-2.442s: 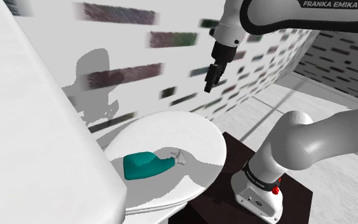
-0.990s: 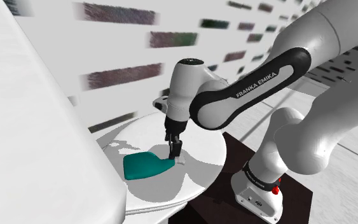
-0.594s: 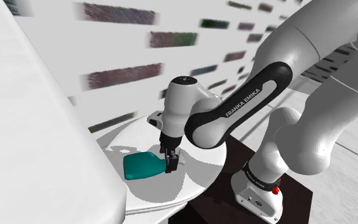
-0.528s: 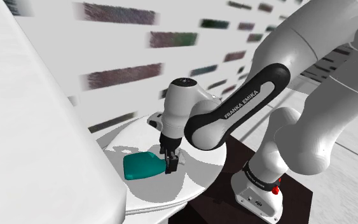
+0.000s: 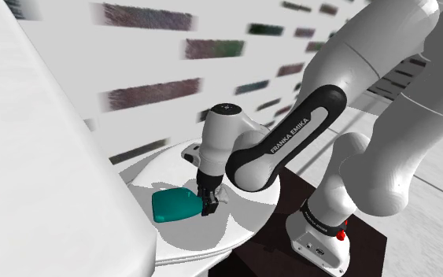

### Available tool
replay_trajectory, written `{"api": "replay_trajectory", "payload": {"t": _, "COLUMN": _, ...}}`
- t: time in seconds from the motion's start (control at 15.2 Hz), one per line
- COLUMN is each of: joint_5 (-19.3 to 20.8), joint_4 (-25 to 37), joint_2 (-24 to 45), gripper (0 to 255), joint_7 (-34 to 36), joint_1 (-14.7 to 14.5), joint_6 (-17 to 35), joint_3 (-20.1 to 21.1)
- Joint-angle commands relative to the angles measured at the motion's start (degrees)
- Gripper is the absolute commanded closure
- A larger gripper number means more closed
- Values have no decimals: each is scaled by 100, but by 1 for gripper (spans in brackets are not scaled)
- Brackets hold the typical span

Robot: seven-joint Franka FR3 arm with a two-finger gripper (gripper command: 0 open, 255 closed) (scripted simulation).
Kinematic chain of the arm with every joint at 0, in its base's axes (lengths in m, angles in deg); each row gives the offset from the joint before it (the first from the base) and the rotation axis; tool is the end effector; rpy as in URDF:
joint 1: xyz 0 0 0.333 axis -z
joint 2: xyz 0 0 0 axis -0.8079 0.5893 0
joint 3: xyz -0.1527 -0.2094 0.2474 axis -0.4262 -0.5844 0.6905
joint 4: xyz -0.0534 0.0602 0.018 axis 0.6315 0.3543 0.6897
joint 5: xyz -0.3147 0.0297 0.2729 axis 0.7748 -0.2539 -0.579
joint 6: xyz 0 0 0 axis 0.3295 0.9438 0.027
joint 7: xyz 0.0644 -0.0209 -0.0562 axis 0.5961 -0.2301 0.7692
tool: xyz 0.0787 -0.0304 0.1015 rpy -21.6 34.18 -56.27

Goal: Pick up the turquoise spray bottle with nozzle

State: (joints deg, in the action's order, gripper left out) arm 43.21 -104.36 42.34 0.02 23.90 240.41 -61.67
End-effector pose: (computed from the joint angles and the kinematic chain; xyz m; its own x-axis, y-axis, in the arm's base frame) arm 0.3022 0.2519 0.2281 0.4986 0.8662 0.0329 0.8655 -0.4954 -0.0738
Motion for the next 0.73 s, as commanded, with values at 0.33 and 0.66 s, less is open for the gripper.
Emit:
{"api": "replay_trajectory", "payload": {"t": 0.33, "joint_5": 1, "joint_4": -5, "joint_2": 7, "gripper": 255, "joint_7": 8, "joint_1": -9, "joint_6": -17, "joint_3": 12}}
{"api": "replay_trajectory", "payload": {"t": 0.66, "joint_5": 16, "joint_4": 14, "joint_2": -387, "gripper": 255, "joint_7": 35, "joint_1": -4, "joint_6": -429, "joint_3": -3}}
